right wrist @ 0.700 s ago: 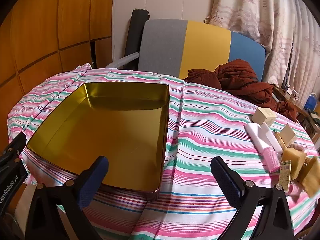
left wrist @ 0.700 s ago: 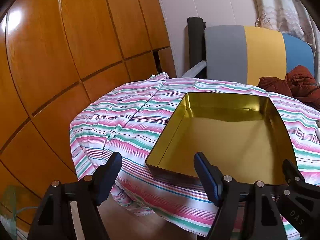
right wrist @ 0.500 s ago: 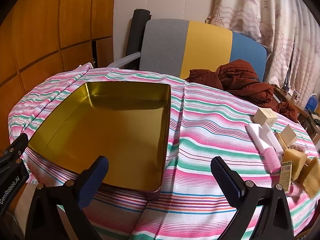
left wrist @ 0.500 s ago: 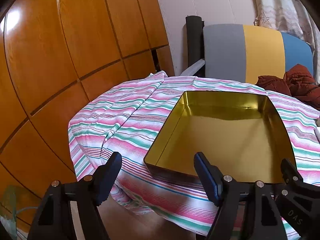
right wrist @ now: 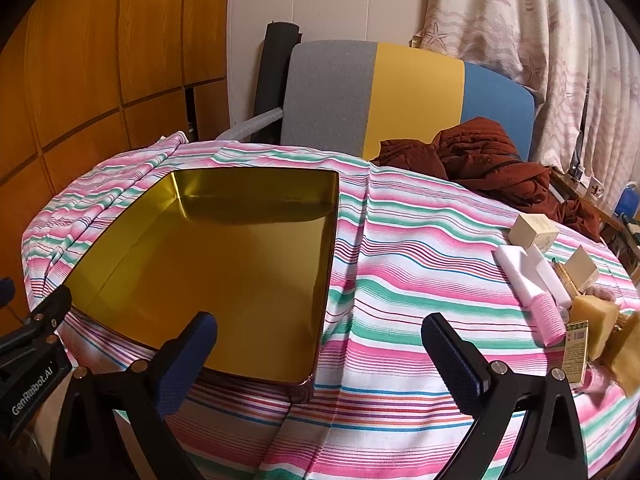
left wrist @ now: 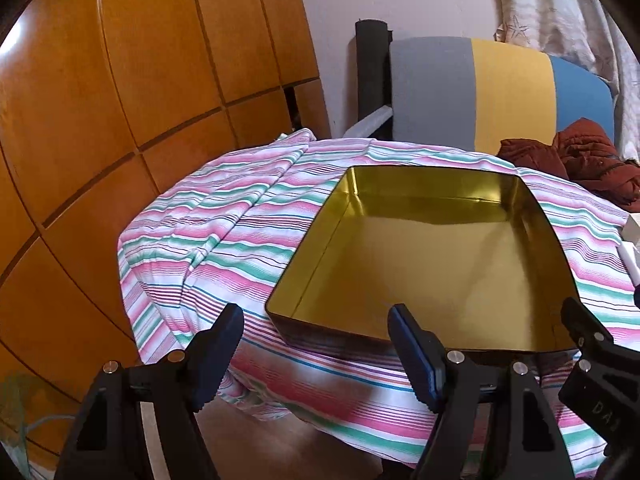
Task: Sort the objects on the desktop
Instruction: 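Swing both tools away from the gold tray toward the cluster of items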
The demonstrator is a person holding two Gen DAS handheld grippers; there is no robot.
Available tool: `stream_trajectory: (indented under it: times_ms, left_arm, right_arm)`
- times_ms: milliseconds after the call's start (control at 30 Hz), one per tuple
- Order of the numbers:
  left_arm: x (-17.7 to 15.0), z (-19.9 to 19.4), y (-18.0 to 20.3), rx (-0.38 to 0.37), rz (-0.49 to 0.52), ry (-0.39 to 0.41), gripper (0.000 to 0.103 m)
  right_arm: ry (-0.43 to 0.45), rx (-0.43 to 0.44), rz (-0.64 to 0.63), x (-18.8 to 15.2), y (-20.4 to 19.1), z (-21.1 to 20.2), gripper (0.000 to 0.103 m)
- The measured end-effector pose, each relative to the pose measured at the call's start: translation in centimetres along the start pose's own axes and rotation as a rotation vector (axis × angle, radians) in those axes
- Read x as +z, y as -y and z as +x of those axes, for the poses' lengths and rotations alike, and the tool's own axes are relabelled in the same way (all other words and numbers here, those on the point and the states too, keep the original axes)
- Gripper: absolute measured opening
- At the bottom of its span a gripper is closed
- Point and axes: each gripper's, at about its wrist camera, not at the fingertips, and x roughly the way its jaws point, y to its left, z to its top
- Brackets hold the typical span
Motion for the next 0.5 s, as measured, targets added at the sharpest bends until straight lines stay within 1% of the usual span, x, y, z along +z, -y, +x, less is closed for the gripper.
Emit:
stream_trajectory:
  times_ms: [200, 367, 467, 500]
  left_arm:
    - [-0.5, -0.1, 0.5, -0.103, 0.003, -0.016, 0.076]
    - [-0.7, 0.1, 0.9, -0.214, 0.003, -0.03, 0.076]
    - [-0.8, 0.0, 2.0, -0.253, 0.031, -0.028, 0.076]
    - [-0.8, -0.2, 2.3, -0.283, 0.039, -0.027, 0.076]
  right_arm:
    - [0.016, 0.014, 0.013, -0.1, 0.5, -0.1, 0.103]
    - [0.045, 0.036, 0.032, -0.5, 2.1, -0.4, 0.103]
    - [0.071, 0.052, 0.058, -0.7, 3.7, -0.6, 0.103]
    - [0.082, 0.058, 0.07, -0.8, 4.3, -0.8, 0.103]
